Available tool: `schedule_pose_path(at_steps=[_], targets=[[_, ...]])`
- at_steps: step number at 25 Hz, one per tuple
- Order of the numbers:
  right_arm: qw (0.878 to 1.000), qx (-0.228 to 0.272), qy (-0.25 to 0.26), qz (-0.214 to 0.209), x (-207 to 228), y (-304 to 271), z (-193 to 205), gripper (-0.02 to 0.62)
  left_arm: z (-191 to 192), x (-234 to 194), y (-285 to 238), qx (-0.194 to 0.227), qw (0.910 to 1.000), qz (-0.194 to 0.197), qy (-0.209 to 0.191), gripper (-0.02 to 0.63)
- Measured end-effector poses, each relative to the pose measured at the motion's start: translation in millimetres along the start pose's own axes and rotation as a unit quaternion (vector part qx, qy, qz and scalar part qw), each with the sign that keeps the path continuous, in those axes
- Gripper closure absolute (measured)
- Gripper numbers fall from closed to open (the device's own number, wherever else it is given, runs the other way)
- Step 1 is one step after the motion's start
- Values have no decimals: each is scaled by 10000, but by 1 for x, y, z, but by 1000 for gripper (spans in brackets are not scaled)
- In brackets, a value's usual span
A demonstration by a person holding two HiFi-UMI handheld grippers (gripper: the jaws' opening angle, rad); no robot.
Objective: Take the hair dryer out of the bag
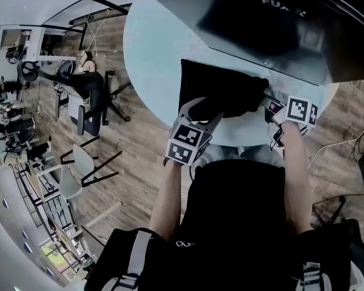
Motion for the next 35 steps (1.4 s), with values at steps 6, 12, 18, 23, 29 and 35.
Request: schedule_pose_path(at_steps=[6, 12, 18, 23, 29, 35], targets=[[9981, -67, 588, 166, -13, 4, -6, 569, 35, -24, 24, 48, 9971, -457, 606, 300], [9932, -111, 1113, 311, -23, 4, -6, 569, 73, -36, 50, 40, 9923, -673, 1040, 284], [9896, -139, 1368, 427, -32, 1, -10, 569, 121, -51, 54, -273, 9874, -842, 1311, 298], [9842, -180, 1672, 551, -47, 4, -15, 569, 148, -79, 35, -565, 9762, -1280, 1656, 375], [9728, -173, 2230, 607, -61, 4, -14, 569, 163, -72, 18, -666, 9634, -1005, 2395, 397], [9659, -170, 2466, 775, -57, 1, -11, 569, 177, -83, 17, -908, 9486, -1322, 2729, 526]])
Point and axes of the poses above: the fingertips, and each gripper's own axes: y backward along the fingers, x to its right, z out of its underside, the point moved 1 cm from there along y, backward along the fingers, and after that the axes turned 11 degrees about -y, right-handed, at the moved point
